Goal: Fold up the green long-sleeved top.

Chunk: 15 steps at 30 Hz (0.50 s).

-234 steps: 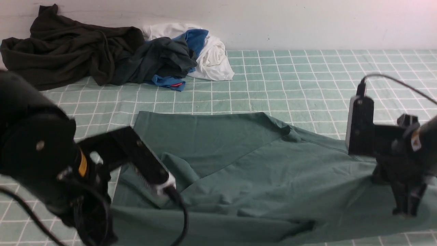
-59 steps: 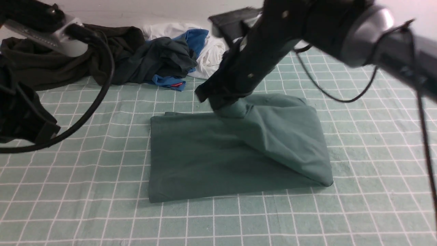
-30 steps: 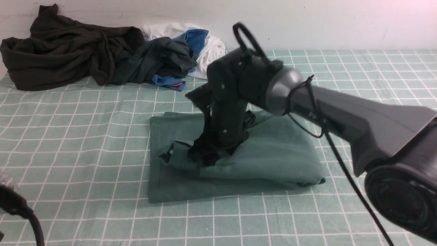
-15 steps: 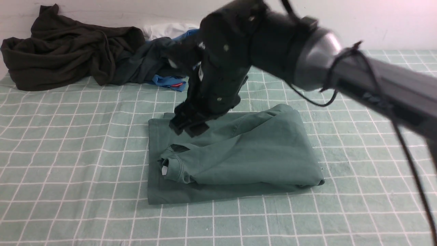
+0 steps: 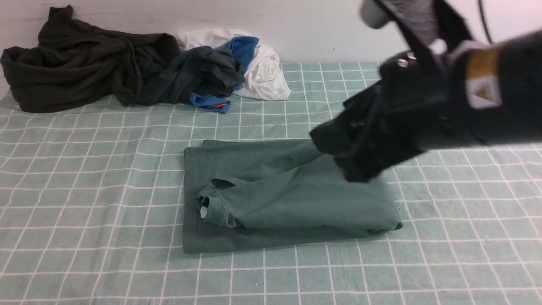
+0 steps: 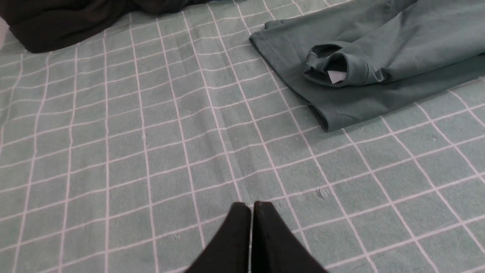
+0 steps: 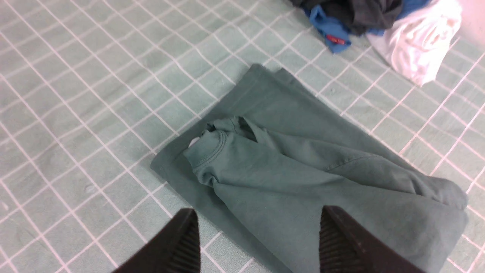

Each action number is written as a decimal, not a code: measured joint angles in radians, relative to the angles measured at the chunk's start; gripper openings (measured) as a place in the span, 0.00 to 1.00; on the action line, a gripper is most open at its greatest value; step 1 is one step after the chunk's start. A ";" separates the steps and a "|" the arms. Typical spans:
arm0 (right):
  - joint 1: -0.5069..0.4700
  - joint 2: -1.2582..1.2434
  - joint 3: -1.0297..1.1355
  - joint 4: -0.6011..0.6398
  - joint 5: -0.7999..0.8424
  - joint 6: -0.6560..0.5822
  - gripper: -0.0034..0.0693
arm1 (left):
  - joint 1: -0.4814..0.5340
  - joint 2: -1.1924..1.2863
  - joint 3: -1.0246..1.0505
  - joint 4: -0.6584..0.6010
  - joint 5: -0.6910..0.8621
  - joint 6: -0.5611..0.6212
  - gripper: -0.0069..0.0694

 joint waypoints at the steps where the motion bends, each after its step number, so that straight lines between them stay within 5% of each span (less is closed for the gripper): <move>1: 0.000 -0.049 0.041 0.000 -0.020 0.000 0.56 | 0.000 0.000 0.000 0.000 0.000 0.000 0.09; 7: 0.000 -0.305 0.238 -0.004 -0.082 0.000 0.29 | 0.000 0.000 0.000 0.000 0.000 0.000 0.09; 9: 0.000 -0.403 0.306 -0.004 -0.103 0.000 0.11 | 0.000 0.000 0.000 0.000 0.000 0.000 0.09; 15: 0.000 -0.503 0.371 0.009 -0.109 0.000 0.03 | 0.000 0.000 0.000 0.000 0.000 0.000 0.09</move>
